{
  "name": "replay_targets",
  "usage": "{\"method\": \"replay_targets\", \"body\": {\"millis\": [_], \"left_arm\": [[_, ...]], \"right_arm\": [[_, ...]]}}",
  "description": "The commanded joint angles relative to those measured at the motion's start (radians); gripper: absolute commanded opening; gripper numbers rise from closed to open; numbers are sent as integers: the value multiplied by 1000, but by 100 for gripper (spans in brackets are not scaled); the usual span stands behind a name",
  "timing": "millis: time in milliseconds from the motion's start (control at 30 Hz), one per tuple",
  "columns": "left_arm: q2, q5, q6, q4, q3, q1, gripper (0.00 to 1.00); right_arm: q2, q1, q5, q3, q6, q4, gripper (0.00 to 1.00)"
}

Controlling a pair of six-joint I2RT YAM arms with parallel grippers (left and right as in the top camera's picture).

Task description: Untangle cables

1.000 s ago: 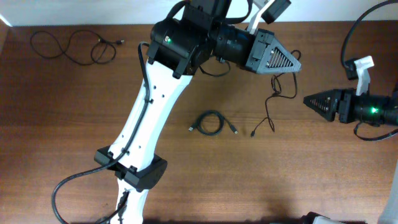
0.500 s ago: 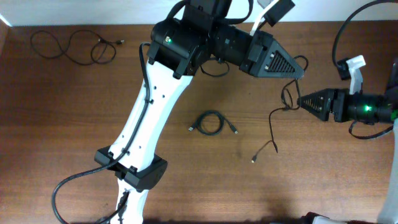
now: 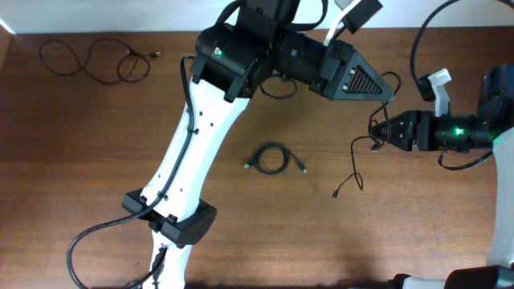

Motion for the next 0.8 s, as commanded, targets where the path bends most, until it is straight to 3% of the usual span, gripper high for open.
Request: {"method": "replay_targets", "body": {"millis": [0,300,500,767], "left_arm": [[-26,22,-5,8,14,-6,0],[-26,34,-5,26,14,-6,0],[-26,43,-5,28,14,-5,0],[-26,-18,-4,28,14,4,0]], "right_arm": [[26,7,5,2,5,-12,72],[64,50,98,0,18,-4,72],[99,50,406,0,280,60,72],[98,48,548,0,396,63,72]]}}
